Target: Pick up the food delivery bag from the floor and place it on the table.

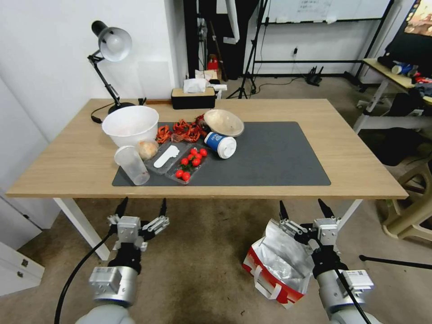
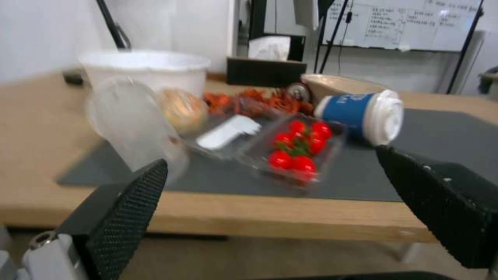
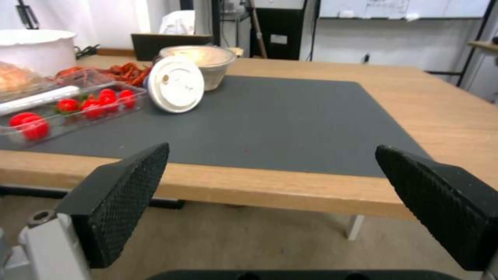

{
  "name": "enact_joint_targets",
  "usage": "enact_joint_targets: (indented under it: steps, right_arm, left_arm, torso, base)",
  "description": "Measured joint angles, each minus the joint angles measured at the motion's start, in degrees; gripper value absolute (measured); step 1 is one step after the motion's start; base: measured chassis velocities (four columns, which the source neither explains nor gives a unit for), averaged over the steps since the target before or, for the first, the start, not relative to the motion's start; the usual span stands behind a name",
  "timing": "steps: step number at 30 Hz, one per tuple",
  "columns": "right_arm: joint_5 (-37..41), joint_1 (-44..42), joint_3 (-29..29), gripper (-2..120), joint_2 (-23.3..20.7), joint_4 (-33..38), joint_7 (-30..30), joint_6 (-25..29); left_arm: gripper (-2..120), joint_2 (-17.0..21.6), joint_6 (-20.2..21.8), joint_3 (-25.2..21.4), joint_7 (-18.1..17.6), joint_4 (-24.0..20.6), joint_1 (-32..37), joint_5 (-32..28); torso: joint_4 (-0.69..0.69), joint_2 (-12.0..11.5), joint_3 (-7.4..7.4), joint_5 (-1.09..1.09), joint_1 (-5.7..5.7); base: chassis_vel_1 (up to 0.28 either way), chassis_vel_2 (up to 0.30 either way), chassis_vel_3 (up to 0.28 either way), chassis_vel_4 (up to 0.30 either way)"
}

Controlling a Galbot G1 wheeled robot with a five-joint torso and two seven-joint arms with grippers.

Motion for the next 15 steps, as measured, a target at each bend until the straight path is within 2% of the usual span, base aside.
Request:
enact_joint_targets:
  steps: [2, 3, 4, 15]
  right_arm:
    - [0.1, 0.1, 0.1, 100, 0.0, 0.0, -0.1, -0.1]
    - [0.4, 0.3, 0.4, 100, 0.1, -0.2, -0.3, -0.3]
    - [0.6, 0.5, 0.5, 100, 0.1, -0.3, -0.3, -0.3]
    - [1.5, 1.1, 0.9, 100, -0.2, -1.2, 0.3, -0.2]
  left_arm:
    - [100, 0.4, 0.2, 0.7, -0.8, -0.1, -0.2, -0.8]
    - [100, 1.4, -0.4, 2.2, -3.2, 0.1, -0.6, -2.7]
    - [100, 1.6, -1.1, 2.4, -4.0, 0.4, -0.6, -3.1]
    - [100, 1.4, -3.1, 2.8, -5.1, 1.5, -0.2, -2.7]
  torso:
    - [0.00, 0.0, 0.00, 0.03, 0.00]
    - [0.01, 0.0, 0.00, 0.02, 0.00]
    - [0.02, 0.0, 0.00, 0.04, 0.00]
    - [0.02, 0.0, 0.00, 0.03, 0.00]
  base:
    - [0.000, 0.000, 0.000, 0.000]
    - [0.000, 0.000, 0.000, 0.000]
    - [0.000, 0.000, 0.000, 0.000]
    - [0.000, 0.000, 0.000, 0.000]
